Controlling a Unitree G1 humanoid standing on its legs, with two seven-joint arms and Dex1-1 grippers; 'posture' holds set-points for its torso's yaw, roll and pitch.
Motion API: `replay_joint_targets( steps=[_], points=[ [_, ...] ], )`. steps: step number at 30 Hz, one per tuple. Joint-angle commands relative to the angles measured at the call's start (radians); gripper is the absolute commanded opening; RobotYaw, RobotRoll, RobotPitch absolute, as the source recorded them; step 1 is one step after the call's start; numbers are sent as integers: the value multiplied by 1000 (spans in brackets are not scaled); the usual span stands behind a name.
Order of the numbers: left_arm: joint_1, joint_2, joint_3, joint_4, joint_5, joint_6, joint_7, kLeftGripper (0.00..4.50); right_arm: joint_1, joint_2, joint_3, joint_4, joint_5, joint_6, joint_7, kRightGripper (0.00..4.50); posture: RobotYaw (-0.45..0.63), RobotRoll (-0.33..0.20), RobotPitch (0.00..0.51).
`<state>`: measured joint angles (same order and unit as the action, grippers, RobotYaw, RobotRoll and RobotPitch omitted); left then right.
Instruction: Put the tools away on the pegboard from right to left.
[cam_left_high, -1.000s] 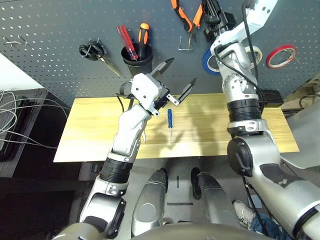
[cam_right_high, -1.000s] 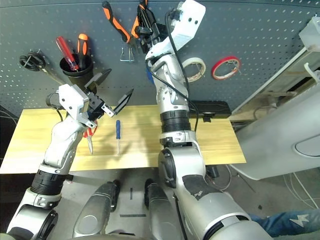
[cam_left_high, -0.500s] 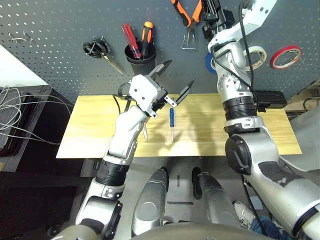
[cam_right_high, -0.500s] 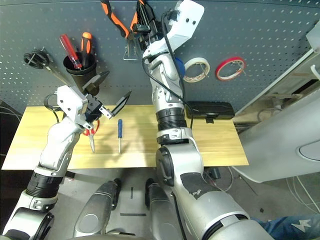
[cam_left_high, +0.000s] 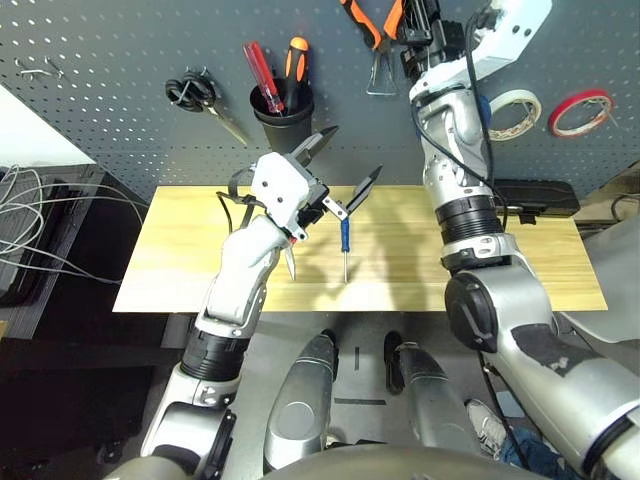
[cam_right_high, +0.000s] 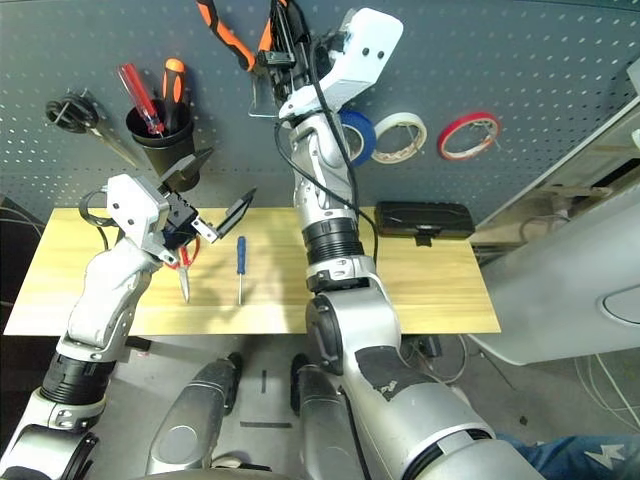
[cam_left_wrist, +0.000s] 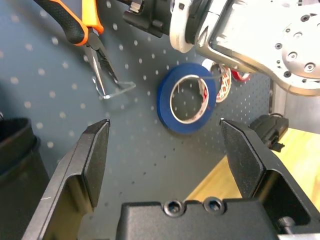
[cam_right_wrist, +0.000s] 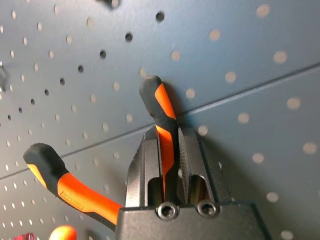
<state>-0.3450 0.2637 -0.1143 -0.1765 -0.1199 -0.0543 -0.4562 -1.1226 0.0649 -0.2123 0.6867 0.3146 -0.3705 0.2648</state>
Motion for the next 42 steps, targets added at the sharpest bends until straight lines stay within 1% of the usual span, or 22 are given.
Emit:
replay_joint_targets(
  steps=[1,12,25,27,28,31,32,36,37,38,40,42],
  points=[
    [27,7,-4,-32,4,19,-4,4500,4,12,4,47,-7,-1,-11,258,274,0,340],
    [34,7,-5,-43,8,33,0,4500,46,8,3,59,-23,-11,-25,258,273,0,345],
    [16,-1,-12,-16,11,19,-5,4500,99,9,8,28,-42,13,-47,258,255,0,336],
    [15,-2,-12,-15,12,17,-5,4500,112,13,17,-4,-45,25,-48,986,255,0,336],
    [15,-3,-13,-12,12,15,-5,4500,116,14,20,-14,-46,29,-48,1264,253,0,329],
    [12,-5,-13,-3,15,9,-3,4500,152,19,41,-86,-49,50,-50,2306,253,0,325],
    [12,-5,-13,-1,16,6,-3,4500,179,18,56,-130,-56,62,-49,2692,251,0,324],
    [14,-4,-12,3,17,-1,-4,4500,308,2,108,-318,-77,130,-53,3947,248,0,320],
    [14,-4,-12,6,17,-3,-4,4500,336,-4,117,-354,-78,149,-53,4341,247,0,320],
    [14,-3,-12,9,17,-5,-5,4500,365,-10,126,-391,-80,170,-52,4465,245,0,319],
    [17,0,-14,14,17,-10,-10,4500,455,-29,148,-487,-83,221,-43,4465,241,0,318],
    [18,7,-19,28,17,-22,-23,4500,580,-58,181,-603,-90,276,-24,4465,228,0,312]
  ],
)
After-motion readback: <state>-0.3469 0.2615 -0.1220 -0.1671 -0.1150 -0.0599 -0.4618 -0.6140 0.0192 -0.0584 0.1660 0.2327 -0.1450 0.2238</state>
